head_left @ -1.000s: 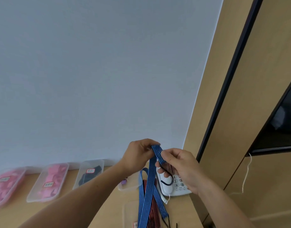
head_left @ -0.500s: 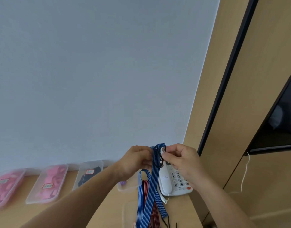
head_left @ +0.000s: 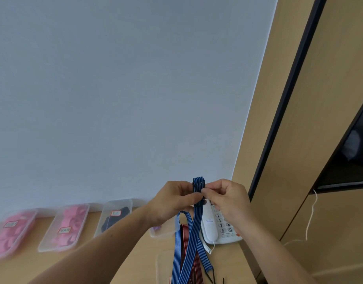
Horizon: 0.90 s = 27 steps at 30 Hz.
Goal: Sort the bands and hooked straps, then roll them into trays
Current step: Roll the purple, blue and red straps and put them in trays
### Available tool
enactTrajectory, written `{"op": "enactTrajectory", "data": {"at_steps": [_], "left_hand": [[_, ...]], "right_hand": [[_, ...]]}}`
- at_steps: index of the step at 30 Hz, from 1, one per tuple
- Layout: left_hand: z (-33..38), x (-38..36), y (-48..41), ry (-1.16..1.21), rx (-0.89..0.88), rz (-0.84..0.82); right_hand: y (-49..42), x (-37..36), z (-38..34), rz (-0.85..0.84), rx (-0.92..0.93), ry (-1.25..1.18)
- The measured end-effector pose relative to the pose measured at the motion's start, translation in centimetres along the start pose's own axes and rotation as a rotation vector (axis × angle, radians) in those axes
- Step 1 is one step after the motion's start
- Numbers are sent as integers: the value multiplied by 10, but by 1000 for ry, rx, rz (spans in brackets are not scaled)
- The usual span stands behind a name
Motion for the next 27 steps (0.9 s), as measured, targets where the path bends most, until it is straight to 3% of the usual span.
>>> {"op": "enactTrajectory", "data": {"at_steps": [8,14,17,27], "left_hand": [[6,1,-4,151,4,67],[11,10,-11,243,10,151],[14,11,-13,265,0,145],[14,25,-11,31,-16,218]], "right_hand": [[4,3,4,103,-9,26],[11,-22,14,-88,-148,-210],[15,-32,18,-167,-194,-186],[26,-48,5,-200,-95,-258]]}}
Point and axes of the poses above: each hand's wrist, its own y-axis away from the middle knuckle, its own x-axis out of the back of the hand, z = x × y, the point moved 6 cm from there along -y, towards the middle knuckle, and after that the axes turned 5 degrees about -z, right-handed, at the moved point
